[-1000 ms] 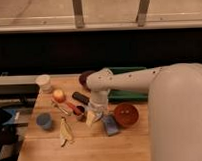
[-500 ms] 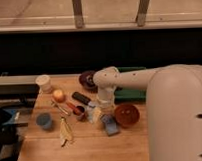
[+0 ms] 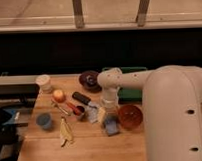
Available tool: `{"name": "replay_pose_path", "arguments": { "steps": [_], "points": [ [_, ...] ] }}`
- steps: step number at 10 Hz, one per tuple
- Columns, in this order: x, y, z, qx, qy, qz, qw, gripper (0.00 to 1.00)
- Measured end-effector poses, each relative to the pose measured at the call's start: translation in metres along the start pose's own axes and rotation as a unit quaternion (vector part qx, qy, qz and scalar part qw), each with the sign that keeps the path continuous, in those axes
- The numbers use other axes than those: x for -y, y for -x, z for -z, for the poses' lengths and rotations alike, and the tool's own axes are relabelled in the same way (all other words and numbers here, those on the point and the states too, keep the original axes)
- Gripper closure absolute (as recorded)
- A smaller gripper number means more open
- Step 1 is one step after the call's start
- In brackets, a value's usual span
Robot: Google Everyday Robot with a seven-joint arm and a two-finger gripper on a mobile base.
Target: Place sponge in paper cup
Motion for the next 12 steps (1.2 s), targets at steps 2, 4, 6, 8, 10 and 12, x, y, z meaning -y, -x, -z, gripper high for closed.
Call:
{"name": "replay_pose_path", "arguments": {
  "steps": [2, 4, 6, 8, 10, 12],
  "points": [
    [0.005, -0.002, -0.007, -0.01, -0.002, -0.008, 0.9999, 0.2],
    [0.005, -0.003, -0.012, -0.015, -0.006, -0.011, 0.9998, 0.28],
    [0.001, -0.002, -0.015, -0.013, -0.006, -0.009, 0.9999, 0.48],
    [-0.006, 0.001, -0.018, -0.01, -0.001, -0.003, 0.9999, 0.7],
    [-0.012, 0.002, -0.019, -0.009, 0.004, 0.001, 1.0, 0.88],
    [-0.015, 0.005, -0.016, 0.007, 0.012, 0.005, 0.9999, 1.0]
  ]
}}
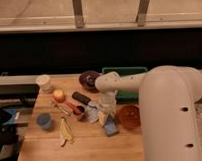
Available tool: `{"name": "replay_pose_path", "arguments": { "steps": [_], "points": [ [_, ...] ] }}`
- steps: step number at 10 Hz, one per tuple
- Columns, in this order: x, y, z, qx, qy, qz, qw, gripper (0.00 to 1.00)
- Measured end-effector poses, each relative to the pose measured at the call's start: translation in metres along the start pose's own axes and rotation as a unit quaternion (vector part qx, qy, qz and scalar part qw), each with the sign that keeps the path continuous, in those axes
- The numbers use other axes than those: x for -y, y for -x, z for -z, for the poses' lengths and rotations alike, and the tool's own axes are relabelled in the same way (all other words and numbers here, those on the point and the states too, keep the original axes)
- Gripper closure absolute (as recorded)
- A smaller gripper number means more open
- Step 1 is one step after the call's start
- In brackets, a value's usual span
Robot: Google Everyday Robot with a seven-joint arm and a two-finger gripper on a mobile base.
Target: Place sponge in paper cup
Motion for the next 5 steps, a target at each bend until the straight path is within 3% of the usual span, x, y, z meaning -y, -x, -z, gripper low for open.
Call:
{"name": "replay_pose_path", "arguments": {
  "steps": [2, 5],
  "points": [
    [0.002, -0.002, 0.024, 0.038, 0.011, 0.0, 0.9992, 1.0],
    [-0.006, 0.001, 0.095, 0.115, 0.018, 0.024, 0.9929, 1.0]
  ]
}}
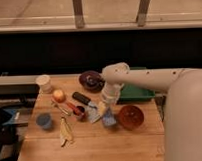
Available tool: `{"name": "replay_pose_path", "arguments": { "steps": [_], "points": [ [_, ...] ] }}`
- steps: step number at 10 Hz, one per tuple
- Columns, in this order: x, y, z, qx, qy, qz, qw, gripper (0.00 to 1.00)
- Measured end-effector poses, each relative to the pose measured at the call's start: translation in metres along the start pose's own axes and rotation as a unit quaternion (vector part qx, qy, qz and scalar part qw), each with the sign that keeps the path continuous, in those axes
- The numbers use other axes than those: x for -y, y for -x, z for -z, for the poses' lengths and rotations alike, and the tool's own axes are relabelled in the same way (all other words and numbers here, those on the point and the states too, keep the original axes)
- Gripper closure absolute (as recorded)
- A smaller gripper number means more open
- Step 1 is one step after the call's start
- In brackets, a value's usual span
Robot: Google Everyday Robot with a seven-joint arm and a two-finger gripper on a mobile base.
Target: Place sponge in paper cup
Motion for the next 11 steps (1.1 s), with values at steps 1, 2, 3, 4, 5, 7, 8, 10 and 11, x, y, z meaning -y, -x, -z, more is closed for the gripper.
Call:
{"name": "replay_pose_path", "arguments": {
  "steps": [1, 2, 3, 4, 5, 7, 8, 10, 11],
  "points": [
    [-0.003, 0.01, 0.024, 0.027, 0.002, 0.011, 0.9996, 1.0],
    [-0.005, 0.025, 0.05, 0.057, 0.001, 0.025, 0.998, 1.0],
    [-0.005, 0.041, 0.071, 0.084, 0.001, 0.035, 0.9959, 1.0],
    [-0.004, 0.067, 0.091, 0.112, -0.001, 0.049, 0.9926, 1.0],
    [-0.005, 0.085, 0.099, 0.126, -0.001, 0.058, 0.9903, 1.0],
    [-0.007, 0.131, 0.109, 0.159, -0.002, 0.082, 0.9839, 1.0],
    [-0.01, 0.155, 0.116, 0.177, 0.0, 0.096, 0.9795, 1.0],
    [-0.021, 0.19, 0.131, 0.209, 0.005, 0.12, 0.9705, 1.0],
    [-0.024, 0.198, 0.137, 0.218, 0.006, 0.127, 0.9677, 1.0]
  ]
}}
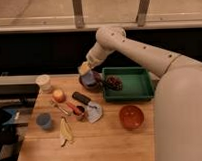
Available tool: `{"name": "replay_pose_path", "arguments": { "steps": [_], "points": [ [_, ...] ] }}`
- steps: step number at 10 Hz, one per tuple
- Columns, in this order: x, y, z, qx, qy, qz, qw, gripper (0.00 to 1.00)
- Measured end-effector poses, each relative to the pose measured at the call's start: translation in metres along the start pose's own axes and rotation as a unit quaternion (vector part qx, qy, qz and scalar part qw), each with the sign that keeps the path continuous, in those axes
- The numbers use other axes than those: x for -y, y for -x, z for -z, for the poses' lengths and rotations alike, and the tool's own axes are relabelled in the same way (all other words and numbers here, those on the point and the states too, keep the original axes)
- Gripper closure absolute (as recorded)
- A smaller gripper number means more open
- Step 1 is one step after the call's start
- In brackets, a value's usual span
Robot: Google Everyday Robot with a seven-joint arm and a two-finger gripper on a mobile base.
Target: Place sponge in paper cup
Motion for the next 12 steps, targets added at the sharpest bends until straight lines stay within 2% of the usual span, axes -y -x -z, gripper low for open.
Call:
{"name": "replay_pose_path", "arguments": {
  "steps": [8, 10, 12],
  "points": [
    [0.0, -0.001, -0.002, 0.005, -0.002, 0.003, 1.0, 1.0],
    [-0.005, 0.01, -0.01, 0.022, -0.004, 0.02, 0.9996, 1.0],
    [-0.017, 0.036, -0.024, 0.038, 0.001, 0.046, 0.9982, 1.0]
  ]
}}
